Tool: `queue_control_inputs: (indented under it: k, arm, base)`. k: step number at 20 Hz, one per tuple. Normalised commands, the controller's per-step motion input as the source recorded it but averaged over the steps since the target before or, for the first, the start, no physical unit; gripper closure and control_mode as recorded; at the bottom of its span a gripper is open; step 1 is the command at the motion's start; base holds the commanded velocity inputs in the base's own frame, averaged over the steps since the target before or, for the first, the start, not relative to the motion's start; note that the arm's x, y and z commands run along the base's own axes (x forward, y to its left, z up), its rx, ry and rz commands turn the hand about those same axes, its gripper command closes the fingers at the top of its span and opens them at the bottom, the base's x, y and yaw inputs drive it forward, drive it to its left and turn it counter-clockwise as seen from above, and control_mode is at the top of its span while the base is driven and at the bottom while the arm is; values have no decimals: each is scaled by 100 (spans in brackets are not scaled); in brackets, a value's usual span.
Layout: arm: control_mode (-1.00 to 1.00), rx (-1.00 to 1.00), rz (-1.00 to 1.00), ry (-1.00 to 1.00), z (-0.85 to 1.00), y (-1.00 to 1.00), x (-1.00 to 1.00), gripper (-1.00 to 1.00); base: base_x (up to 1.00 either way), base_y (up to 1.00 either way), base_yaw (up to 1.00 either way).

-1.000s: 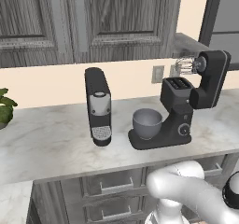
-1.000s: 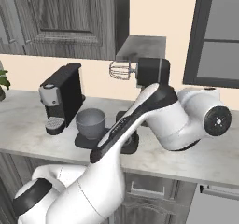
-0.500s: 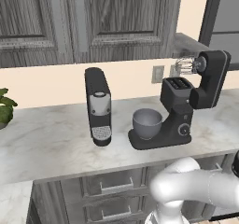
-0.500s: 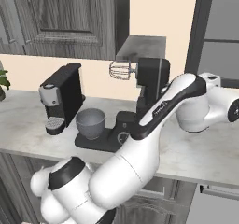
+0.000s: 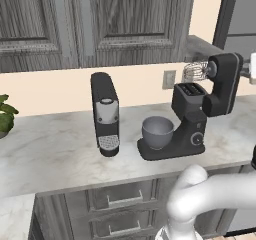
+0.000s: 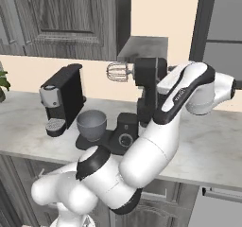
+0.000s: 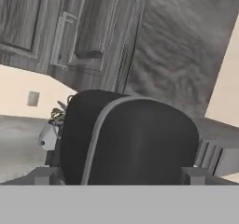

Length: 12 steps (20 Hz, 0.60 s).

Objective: Close the stand mixer head.

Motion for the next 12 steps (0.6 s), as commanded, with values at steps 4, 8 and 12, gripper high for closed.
queue_control_inputs:
  k: [4,8,12]
  arm:
    - [-100,-21,64,0,-9,100,0,-100]
    - [-100,-28,57,-12,-40,100,0,-100]
    - [-100,-40,43,-20,-42,100,-1,-100]
  base:
    - [0,0,0]
    - [0,0,0]
    - [0,0,0]
